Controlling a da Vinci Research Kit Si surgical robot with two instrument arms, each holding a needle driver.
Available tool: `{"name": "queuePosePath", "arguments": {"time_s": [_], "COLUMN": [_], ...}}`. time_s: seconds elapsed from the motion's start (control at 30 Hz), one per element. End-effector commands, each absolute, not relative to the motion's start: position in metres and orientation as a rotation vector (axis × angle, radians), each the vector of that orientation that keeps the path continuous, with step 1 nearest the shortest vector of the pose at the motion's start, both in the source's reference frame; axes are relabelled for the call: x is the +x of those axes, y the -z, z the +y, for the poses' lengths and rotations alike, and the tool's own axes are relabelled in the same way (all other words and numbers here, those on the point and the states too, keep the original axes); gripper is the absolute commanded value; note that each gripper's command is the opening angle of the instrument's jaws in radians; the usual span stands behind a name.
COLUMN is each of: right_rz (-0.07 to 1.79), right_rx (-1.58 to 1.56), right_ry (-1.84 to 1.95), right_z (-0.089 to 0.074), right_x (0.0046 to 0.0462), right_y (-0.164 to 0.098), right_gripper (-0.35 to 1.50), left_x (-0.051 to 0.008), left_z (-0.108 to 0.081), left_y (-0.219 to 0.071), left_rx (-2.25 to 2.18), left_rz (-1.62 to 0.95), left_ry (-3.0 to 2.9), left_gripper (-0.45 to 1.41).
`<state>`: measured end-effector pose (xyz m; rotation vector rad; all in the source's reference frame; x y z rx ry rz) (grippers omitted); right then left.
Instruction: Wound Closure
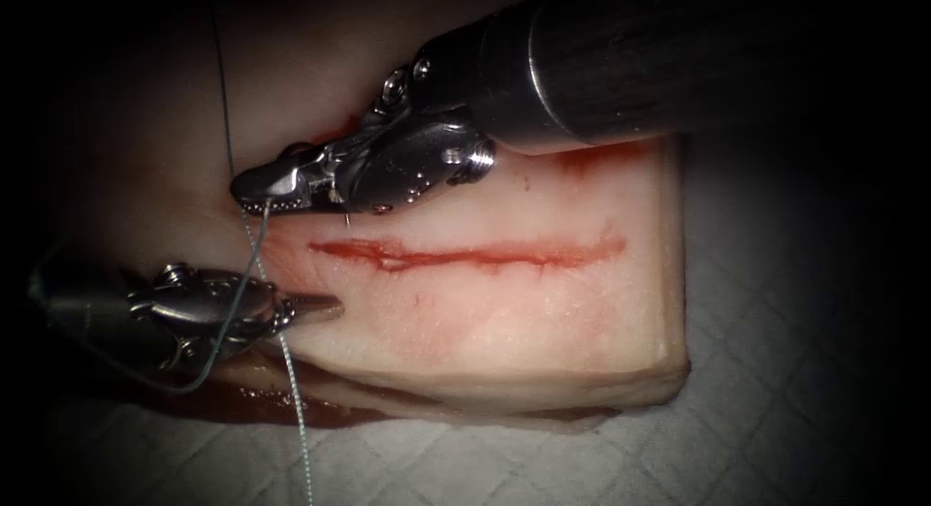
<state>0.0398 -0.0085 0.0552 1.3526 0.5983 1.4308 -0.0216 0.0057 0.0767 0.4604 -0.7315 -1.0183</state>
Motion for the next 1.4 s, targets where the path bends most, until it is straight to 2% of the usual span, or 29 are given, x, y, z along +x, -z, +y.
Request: {"name": "queuePosePath", "arguments": {"time_s": [0.03, 1.4], "right_rz": [0.605, 0.639], "right_rx": [1.351, 1.262], "right_ry": [-1.423, -1.333], "right_z": [-0.0083, -0.0073], "right_x": [0.0409, 0.0408], "right_y": [-0.0553, -0.0536], "right_gripper": [-0.35, -0.35], "left_x": [-0.0222, -0.0225], "left_z": [0.0056, 0.0053], "left_y": [-0.0772, -0.0771], "left_rx": [0.46, 0.464], "left_rz": [-0.732, -0.726], "left_ry": [1.017, 1.016], "left_gripper": [-0.45, -0.45]}}
